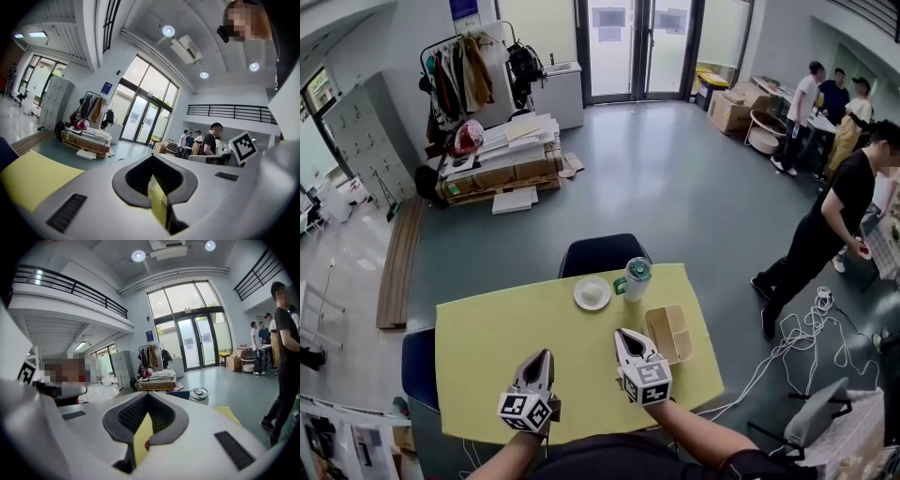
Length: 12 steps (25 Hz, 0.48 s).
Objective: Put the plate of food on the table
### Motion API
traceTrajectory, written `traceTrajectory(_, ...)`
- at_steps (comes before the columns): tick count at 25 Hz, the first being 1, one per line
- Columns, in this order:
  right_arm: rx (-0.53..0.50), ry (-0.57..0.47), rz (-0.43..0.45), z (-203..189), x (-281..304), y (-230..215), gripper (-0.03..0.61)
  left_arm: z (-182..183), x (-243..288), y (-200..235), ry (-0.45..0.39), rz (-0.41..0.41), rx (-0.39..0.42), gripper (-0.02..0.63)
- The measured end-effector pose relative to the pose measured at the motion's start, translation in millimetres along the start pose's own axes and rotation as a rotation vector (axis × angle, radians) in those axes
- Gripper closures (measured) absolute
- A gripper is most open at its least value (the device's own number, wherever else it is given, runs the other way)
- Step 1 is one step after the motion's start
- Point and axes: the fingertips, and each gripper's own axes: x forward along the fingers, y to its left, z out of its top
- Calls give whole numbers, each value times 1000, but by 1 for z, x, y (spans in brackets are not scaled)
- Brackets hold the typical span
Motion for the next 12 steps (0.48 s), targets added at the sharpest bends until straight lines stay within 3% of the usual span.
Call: traceTrajectory(12,0,-23,34,18,-29,20,566,22,-10,-4,-36,-2,2,604)
